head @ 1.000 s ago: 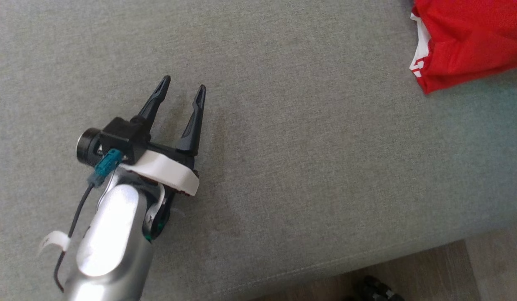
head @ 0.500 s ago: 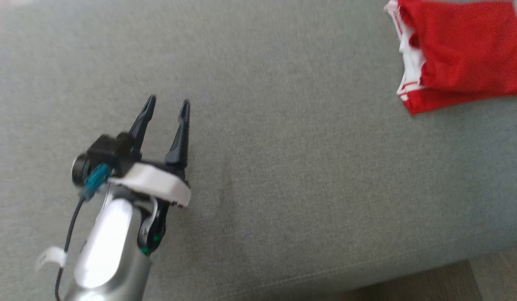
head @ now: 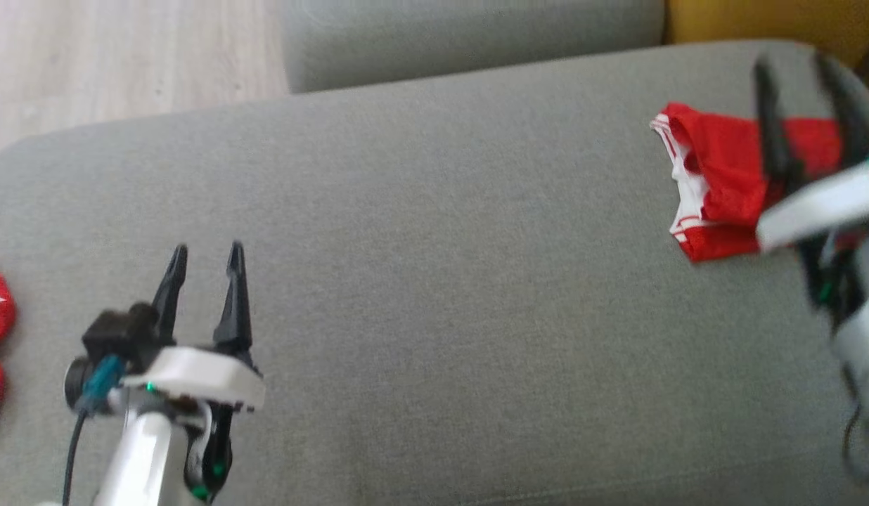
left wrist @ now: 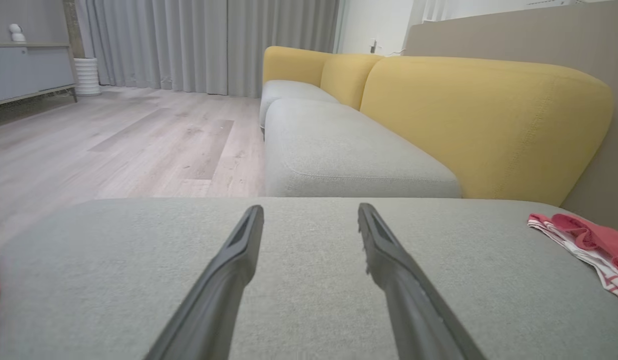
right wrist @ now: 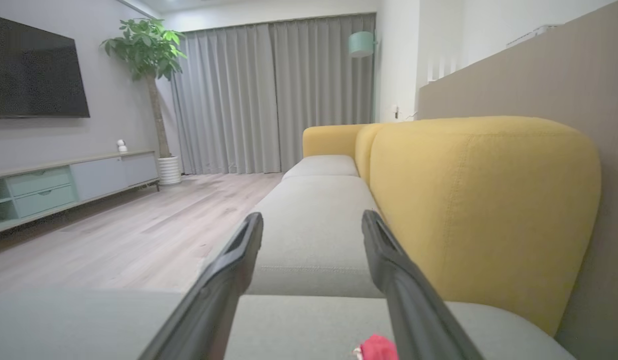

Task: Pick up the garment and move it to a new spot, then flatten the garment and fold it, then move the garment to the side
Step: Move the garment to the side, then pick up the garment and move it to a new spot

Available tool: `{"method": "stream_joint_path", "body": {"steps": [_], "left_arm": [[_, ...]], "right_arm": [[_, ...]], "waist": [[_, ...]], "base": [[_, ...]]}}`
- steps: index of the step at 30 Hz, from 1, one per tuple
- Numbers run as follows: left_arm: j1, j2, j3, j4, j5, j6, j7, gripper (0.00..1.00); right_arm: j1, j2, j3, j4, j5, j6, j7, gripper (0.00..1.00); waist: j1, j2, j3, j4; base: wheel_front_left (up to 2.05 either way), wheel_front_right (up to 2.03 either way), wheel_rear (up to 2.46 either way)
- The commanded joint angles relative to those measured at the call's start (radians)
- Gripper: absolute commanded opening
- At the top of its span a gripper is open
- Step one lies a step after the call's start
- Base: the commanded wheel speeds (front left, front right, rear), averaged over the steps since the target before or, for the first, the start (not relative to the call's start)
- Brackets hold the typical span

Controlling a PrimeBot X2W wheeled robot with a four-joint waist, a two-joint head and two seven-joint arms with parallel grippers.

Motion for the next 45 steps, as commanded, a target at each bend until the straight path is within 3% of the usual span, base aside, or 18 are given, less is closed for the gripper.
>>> {"method": "stream_joint_path", "body": {"steps": [1,7,14,33,37,45], "left_arm": [[-0.003,0.02,0.046,-0.041,-0.005,0.008,-0.012,1.0],[0.068,0.0,0.074,-0.055,-0.005,0.014,-0.012,1.0],[0.111,-0.018,0.094,-0.064,0.013,0.002,-0.012,1.0],[0.115,-0.046,0.13,-0.06,0.062,-0.021,-0.012,1.0],[0.104,-0.048,0.133,-0.059,0.07,-0.025,-0.012,1.0],[0.092,-0.036,0.15,-0.043,0.082,-0.02,-0.012,1.0]], "right_arm": [[0.075,0.015,-0.025,-0.078,-0.024,-0.001,-0.007,1.0],[0.325,0.102,-0.115,-0.235,-0.042,-0.001,0.004,1.0],[0.489,0.155,-0.171,-0.302,-0.116,-0.001,0.006,1.0],[0.54,0.226,-0.23,-0.326,-0.239,-0.001,0.026,1.0],[0.542,0.241,-0.224,-0.334,-0.248,-0.001,0.032,1.0],[0.532,0.262,-0.172,-0.32,-0.241,-0.001,0.043,1.0]], "waist": [[0.0001,-0.0001,-0.03,0.02],[0.0001,-0.0001,-0.058,0.035],[0.0001,-0.0001,-0.064,0.054],[0.0001,-0.0001,-0.069,0.065],[0.0001,-0.0001,-0.073,0.104],[0.0001,-0.0001,-0.082,0.272]], "base": [[0.0,0.0,0.0],[0.0,0.0,0.0],[0.0,0.0,0.0],[0.0,0.0,0.0],[0.0,0.0,0.0],[0.0,0.0,0.0]]}}
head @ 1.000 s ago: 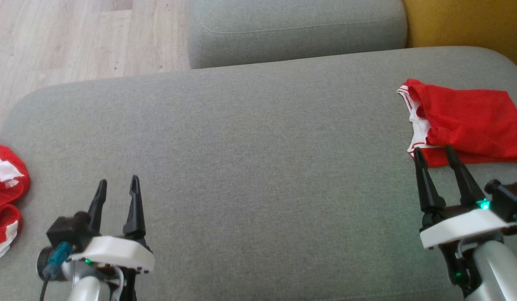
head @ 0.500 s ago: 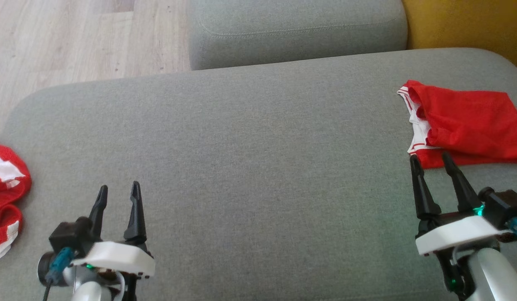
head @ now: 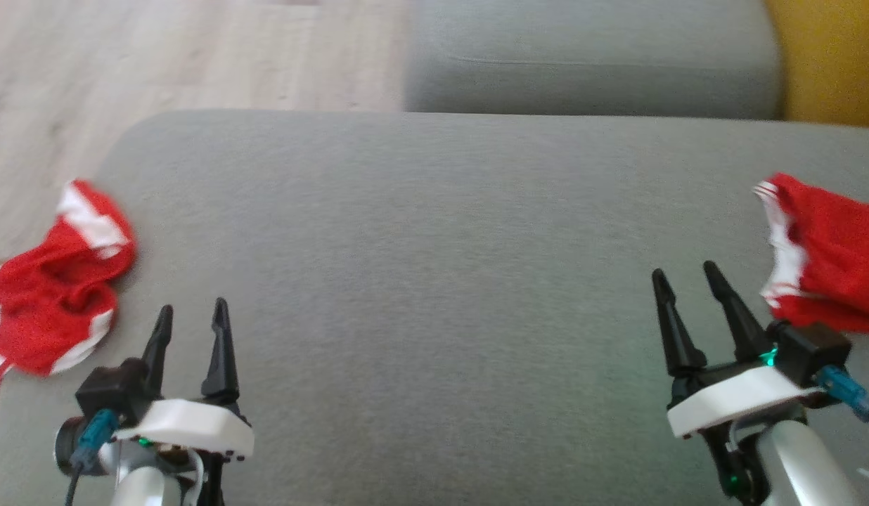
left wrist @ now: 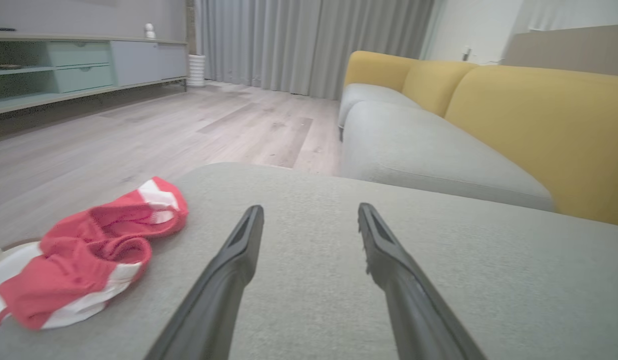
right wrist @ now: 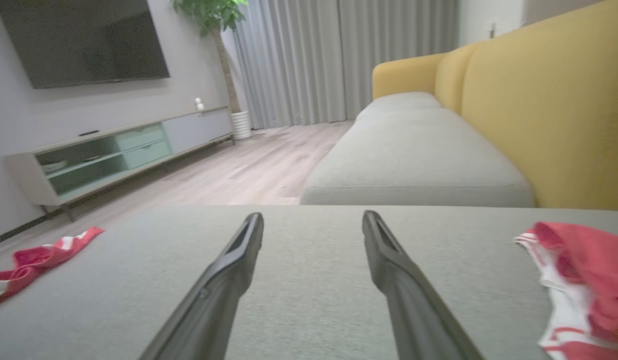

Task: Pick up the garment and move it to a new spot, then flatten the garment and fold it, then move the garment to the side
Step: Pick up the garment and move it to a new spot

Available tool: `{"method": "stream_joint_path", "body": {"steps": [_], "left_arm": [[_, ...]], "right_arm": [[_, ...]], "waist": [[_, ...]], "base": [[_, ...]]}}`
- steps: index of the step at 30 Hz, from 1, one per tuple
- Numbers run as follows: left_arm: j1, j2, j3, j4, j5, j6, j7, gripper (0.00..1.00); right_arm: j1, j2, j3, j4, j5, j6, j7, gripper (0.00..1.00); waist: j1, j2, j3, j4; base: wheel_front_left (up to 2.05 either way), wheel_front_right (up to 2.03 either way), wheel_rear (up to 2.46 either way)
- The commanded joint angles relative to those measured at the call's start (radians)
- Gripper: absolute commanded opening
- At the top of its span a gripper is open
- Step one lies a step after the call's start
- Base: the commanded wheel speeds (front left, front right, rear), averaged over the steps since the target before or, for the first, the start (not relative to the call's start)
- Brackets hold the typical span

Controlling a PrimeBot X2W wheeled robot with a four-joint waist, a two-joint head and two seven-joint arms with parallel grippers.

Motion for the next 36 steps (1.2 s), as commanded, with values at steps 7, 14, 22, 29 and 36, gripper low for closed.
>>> {"method": "stream_joint_path", "body": {"steps": [7,14,22,29,36], "left_arm": [[-0.042,0.025,0.045,-0.013,0.008,0.023,-0.007,1.0],[-0.039,0.025,0.04,-0.012,-0.003,0.029,0.001,1.0],[-0.044,0.03,0.036,-0.007,-0.012,0.029,0.007,1.0],[-0.151,0.055,0.064,-0.012,-0.062,0.027,0.111,1.0],[-0.401,0.161,0.103,0.009,-0.108,0.03,0.402,1.0]], "right_arm": [[-0.029,0.013,0.044,-0.006,0.009,-0.001,-0.01,1.0],[-0.046,0.013,0.074,0.004,0.018,-0.001,-0.013,1.0],[-0.054,0.015,0.088,0.022,0.024,-0.001,-0.021,1.0],[-0.067,0.003,0.091,0.013,0.027,-0.001,-0.023,1.0],[-0.103,-0.019,0.088,-0.015,0.021,-0.001,-0.009,1.0]], "waist": [[0.0001,-0.0001,-0.004,0.179],[0.0001,-0.0001,0.013,0.246],[0.0001,-0.0001,0.013,0.255],[0.0001,-0.0001,0.04,0.237],[0.0001,-0.0001,0.139,0.179]], "base": [[0.0,0.0,0.0],[0.0,0.0,0.0],[0.0,0.0,0.0],[0.0,0.0,0.0],[0.0,0.0,0.0]]}}
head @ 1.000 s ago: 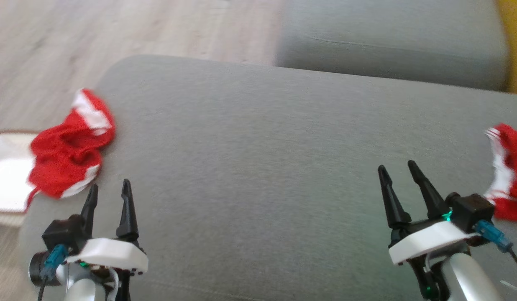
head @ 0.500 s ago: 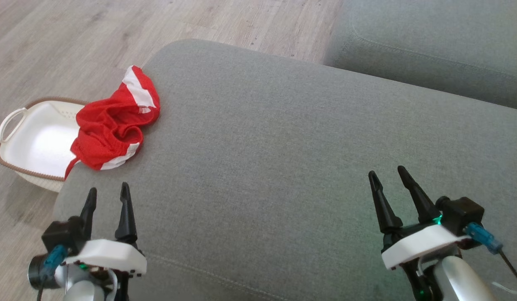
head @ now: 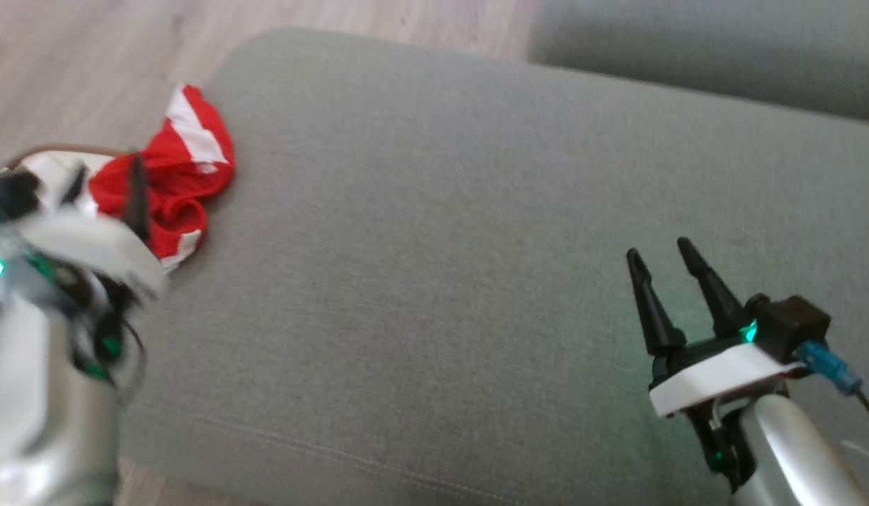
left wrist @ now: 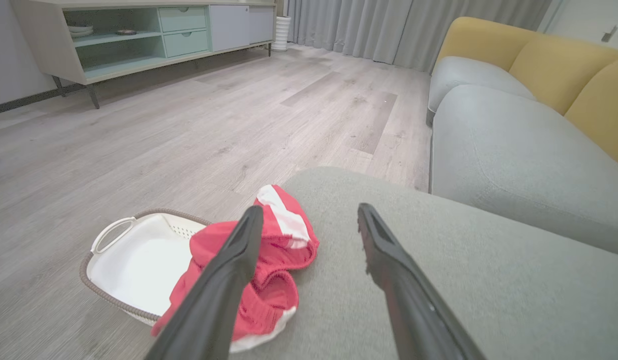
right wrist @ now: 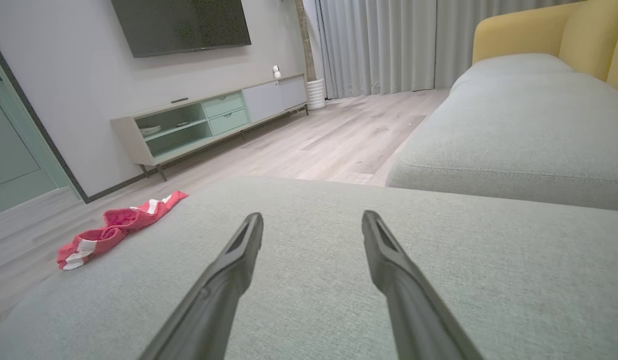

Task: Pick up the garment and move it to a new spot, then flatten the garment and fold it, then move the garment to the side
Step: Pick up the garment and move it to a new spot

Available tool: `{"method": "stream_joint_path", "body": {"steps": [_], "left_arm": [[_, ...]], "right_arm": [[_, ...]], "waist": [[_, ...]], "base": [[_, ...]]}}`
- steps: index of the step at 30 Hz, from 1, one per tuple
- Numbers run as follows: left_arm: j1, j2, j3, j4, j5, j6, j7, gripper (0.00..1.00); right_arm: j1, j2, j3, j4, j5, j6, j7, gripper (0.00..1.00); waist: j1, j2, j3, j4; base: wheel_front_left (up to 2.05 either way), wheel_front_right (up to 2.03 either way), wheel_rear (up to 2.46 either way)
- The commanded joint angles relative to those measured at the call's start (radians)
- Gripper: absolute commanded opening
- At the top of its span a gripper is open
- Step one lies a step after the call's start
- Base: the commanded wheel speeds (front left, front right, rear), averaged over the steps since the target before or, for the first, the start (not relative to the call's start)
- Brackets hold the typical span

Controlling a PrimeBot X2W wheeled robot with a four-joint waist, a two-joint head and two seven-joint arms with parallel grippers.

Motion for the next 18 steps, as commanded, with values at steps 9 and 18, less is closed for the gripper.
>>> {"method": "stream_joint_path", "body": {"steps": [9,18], "left_arm": [[-0.349,0.169,0.139,0.244,-0.072,0.037,0.155,1.0],[-0.438,0.261,0.218,0.558,-0.094,0.125,0.155,1.0]], "right_arm": [[-0.106,-0.045,0.02,-0.076,-0.002,-0.001,0.013,1.0],[-0.17,-0.065,0.038,-0.1,0.001,-0.001,0.006,1.0]], "waist": [[0.0,0.0,0.203,-0.134],[0.0,0.0,0.324,-0.225]], "base": [[0.0,0.0,0.0],[0.0,0.0,0.0]]}}
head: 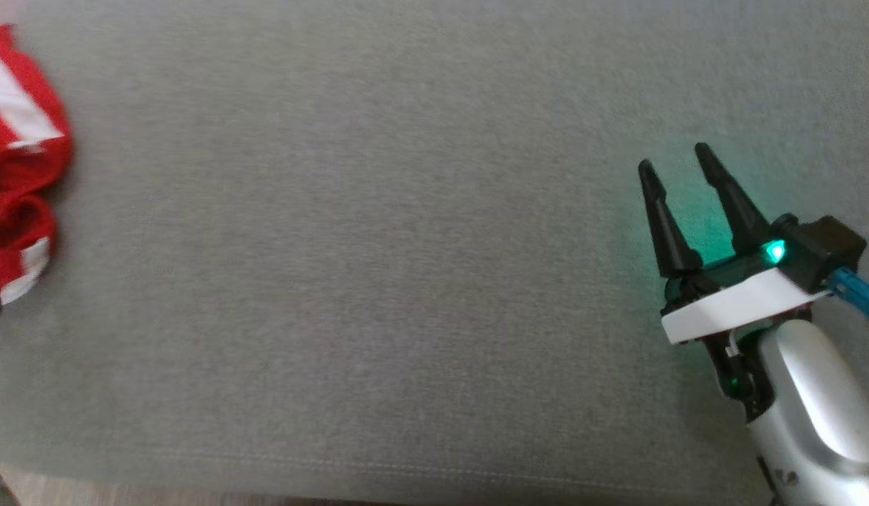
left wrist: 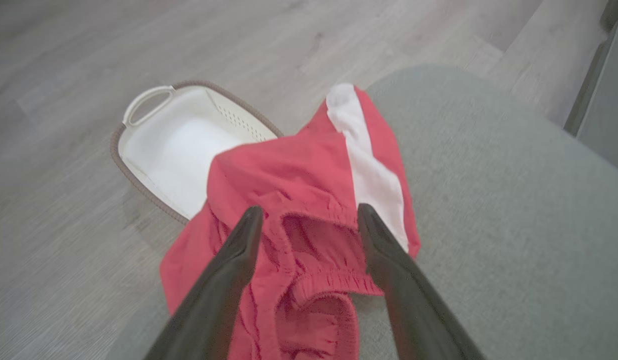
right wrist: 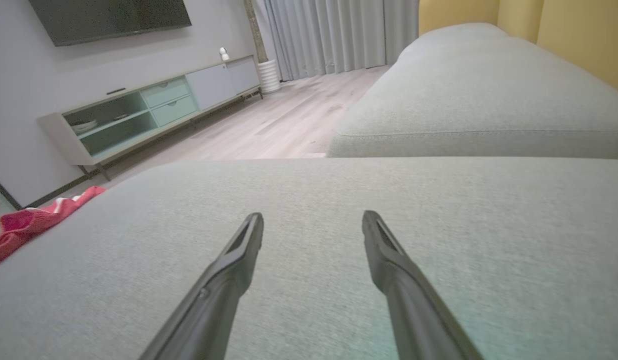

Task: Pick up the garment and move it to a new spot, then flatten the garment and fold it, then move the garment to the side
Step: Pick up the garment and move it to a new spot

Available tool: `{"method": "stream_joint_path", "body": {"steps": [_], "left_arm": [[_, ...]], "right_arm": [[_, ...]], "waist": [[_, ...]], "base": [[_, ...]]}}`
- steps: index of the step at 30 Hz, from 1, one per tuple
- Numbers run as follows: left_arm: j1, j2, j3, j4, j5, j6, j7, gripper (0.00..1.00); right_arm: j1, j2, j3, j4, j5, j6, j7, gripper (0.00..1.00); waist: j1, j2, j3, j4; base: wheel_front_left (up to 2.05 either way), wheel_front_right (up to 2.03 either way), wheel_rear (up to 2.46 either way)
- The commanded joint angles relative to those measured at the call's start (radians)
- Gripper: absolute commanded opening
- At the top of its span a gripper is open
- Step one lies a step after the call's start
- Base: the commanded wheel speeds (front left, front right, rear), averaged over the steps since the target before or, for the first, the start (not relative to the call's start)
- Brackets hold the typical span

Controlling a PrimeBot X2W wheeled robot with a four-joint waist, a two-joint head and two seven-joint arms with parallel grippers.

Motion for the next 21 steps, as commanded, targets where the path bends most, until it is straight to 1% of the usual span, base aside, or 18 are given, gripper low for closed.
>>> {"method": "stream_joint_path", "body": {"steps": [1,6,9,14,15,16,21], "left_arm": [[-0.018,0.069,0.034,0.001,-0.008,0.004,0.004,1.0],[-0.015,0.072,0.013,0.112,-0.005,-0.005,0.055,1.0],[-0.023,0.059,-0.009,0.165,-0.003,-0.021,0.105,1.0],[-0.041,0.048,-0.029,0.203,-0.005,-0.041,0.154,0.99],[-0.046,0.048,-0.029,0.207,-0.008,-0.045,0.155,0.46],[-0.05,0.048,-0.031,0.21,-0.009,-0.049,0.153,0.0],[-0.06,0.06,-0.044,0.213,-0.003,-0.064,0.11,0.0]], "right_arm": [[-0.017,-0.012,0.016,-0.038,0.002,-0.001,-0.01,1.0],[-0.028,-0.022,0.008,-0.043,0.003,-0.001,-0.015,1.0],[-0.031,-0.024,0.006,-0.045,0.003,-0.001,-0.016,1.0],[-0.036,-0.027,0.01,-0.044,0.003,-0.001,-0.014,1.0],[-0.037,-0.027,0.011,-0.043,0.003,-0.001,-0.014,1.0],[-0.037,-0.027,0.012,-0.041,0.003,-0.001,-0.014,1.0],[-0.031,-0.021,0.023,-0.017,0.01,-0.001,-0.021,1.0]], "waist": [[-0.0002,0.0,0.051,-0.047],[-0.0002,0.0,0.084,-0.061],[-0.0002,0.0,0.095,-0.061],[-0.0002,0.0,0.103,-0.055],[-0.0002,0.0,0.102,-0.053],[-0.0002,0.0,0.099,-0.051],[-0.0002,0.0,0.051,-0.045]], "base": [[0.0,0.0,0.0],[0.0,0.0,0.0],[0.0,0.0,0.0],[0.0,0.0,0.0],[0.0,0.0,0.0],[0.0,0.0,0.0],[0.0,0.0,0.0]]}}
